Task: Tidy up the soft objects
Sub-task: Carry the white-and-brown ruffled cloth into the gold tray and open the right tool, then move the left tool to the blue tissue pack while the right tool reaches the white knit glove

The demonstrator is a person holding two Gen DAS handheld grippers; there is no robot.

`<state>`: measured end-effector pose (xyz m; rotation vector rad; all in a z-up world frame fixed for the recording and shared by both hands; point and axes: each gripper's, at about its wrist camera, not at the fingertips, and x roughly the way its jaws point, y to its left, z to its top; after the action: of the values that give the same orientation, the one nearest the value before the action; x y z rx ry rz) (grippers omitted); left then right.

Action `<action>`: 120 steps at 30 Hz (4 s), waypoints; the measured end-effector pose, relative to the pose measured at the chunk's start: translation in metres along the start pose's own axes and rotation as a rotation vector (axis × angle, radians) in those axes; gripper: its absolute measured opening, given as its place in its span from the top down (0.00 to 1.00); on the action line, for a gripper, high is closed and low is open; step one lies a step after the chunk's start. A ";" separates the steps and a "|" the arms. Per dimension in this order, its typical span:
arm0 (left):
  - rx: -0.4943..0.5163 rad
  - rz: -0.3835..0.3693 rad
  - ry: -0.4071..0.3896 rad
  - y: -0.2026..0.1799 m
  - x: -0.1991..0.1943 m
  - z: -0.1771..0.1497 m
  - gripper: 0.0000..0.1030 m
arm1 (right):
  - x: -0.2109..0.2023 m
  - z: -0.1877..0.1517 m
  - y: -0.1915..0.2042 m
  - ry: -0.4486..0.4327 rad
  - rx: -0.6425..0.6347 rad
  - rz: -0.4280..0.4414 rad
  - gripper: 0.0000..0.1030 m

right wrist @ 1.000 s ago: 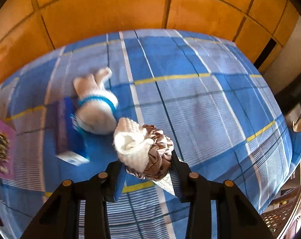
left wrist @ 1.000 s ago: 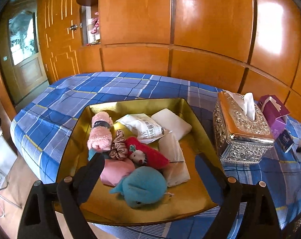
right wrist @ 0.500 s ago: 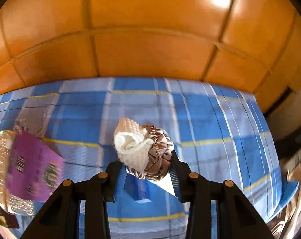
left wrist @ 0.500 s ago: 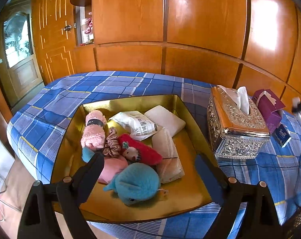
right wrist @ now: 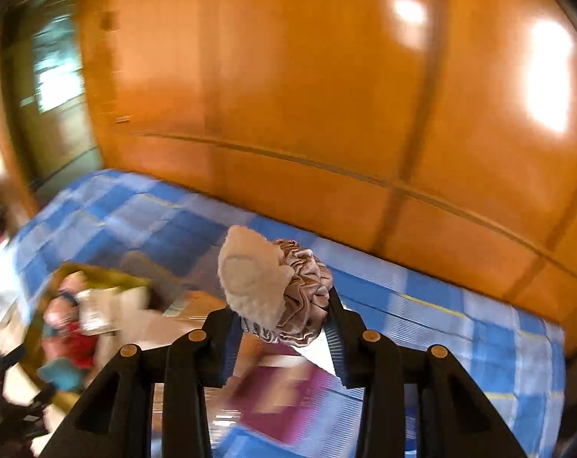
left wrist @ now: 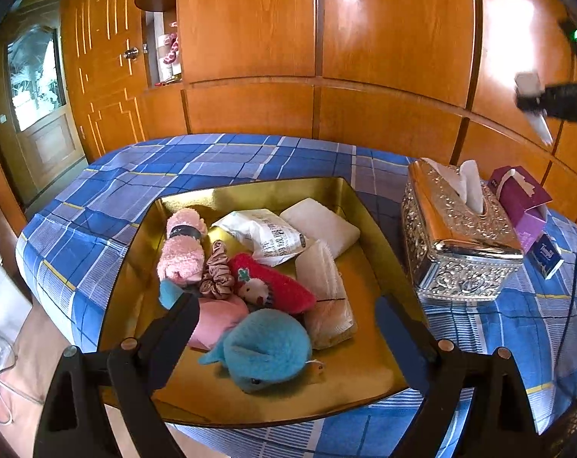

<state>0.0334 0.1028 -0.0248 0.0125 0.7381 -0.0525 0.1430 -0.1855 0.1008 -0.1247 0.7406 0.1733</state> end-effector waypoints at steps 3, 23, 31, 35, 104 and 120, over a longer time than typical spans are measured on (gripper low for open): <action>-0.008 0.037 0.007 0.009 0.004 0.003 0.09 | 0.003 -0.008 0.049 0.005 -0.099 0.129 0.63; -0.248 0.150 -0.049 0.104 -0.005 0.024 0.09 | 0.121 -0.124 0.256 0.448 -0.383 0.385 0.63; -0.259 0.157 -0.048 0.105 -0.004 0.023 0.05 | 0.125 -0.128 0.256 0.409 -0.296 0.432 0.55; -0.260 0.158 -0.046 0.106 -0.003 0.023 0.05 | 0.115 -0.136 0.245 0.423 -0.269 0.456 0.46; 0.442 -0.441 0.026 -0.166 -0.054 -0.017 0.04 | -0.040 -0.220 -0.262 0.010 0.759 -0.567 0.39; 0.618 -0.605 0.183 -0.336 0.001 0.001 0.19 | -0.045 -0.263 -0.297 -0.004 1.081 -0.369 0.39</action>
<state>0.0172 -0.2331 -0.0217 0.3883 0.8631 -0.8649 -0.0032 -0.5263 -0.0454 0.7646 0.7108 -0.5848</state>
